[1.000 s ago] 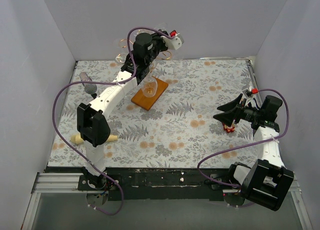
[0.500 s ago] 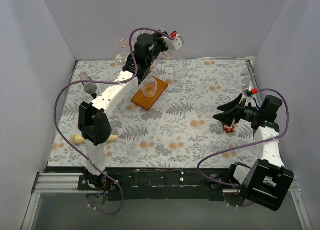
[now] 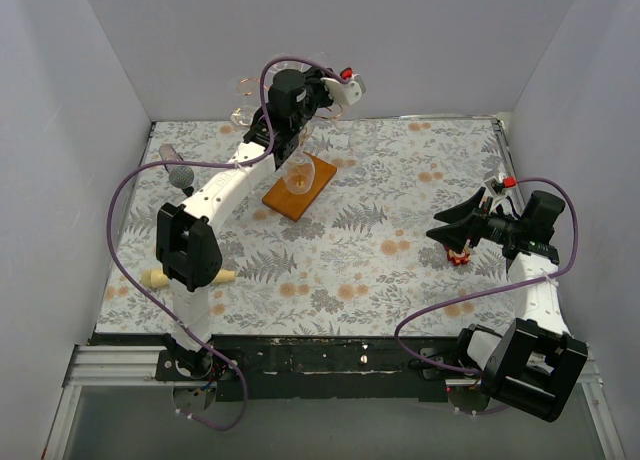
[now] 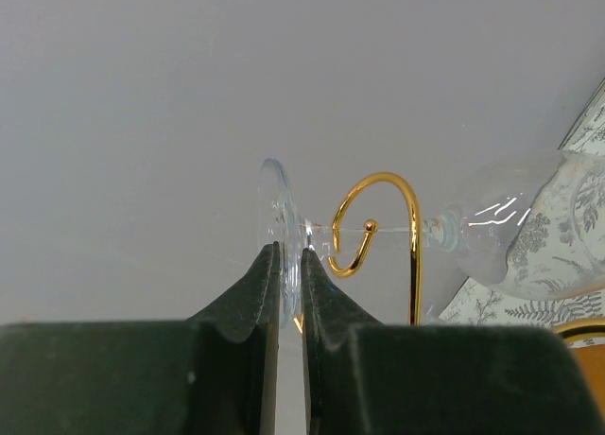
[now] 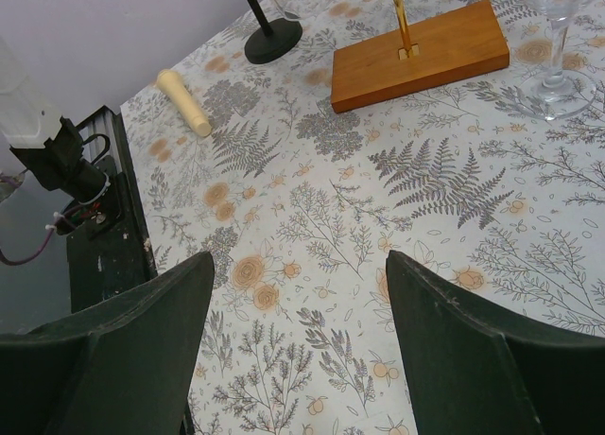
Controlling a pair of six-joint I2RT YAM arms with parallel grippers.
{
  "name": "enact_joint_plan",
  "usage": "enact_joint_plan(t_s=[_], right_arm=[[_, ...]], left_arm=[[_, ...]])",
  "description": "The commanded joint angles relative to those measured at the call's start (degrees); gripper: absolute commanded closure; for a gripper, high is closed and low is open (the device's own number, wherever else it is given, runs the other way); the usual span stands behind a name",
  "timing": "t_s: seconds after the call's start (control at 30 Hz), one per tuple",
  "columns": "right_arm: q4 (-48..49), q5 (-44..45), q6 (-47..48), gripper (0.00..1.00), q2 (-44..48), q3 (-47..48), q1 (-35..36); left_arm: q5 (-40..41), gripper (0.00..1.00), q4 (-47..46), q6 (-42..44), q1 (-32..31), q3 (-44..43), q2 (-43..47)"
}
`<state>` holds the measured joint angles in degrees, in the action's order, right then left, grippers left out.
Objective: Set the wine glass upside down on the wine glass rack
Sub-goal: Turn the wine glass upside down at the wine rack.
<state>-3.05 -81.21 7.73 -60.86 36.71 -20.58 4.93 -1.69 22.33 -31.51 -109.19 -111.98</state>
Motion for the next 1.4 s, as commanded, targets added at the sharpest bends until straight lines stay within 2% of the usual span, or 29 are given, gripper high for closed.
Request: enact_joint_plan(t_s=[0.0, 0.7, 1.37], right_arm=[[0.1, -1.6, 0.5, 0.19, 0.2, 0.6, -0.3], [0.1, -1.6, 0.4, 0.19, -0.2, 0.6, -0.3], [0.1, -1.7, 0.4, 0.19, 0.0, 0.6, -0.3]], left_arm=[[-1.2, 1.00, -1.2, 1.2, 0.5, -0.1, 4.8], [-4.2, 1.00, 0.2, 4.3, 1.4, 0.3, 5.6], [-3.4, 0.89, -1.6, 5.3, 2.1, 1.9, 6.7]])
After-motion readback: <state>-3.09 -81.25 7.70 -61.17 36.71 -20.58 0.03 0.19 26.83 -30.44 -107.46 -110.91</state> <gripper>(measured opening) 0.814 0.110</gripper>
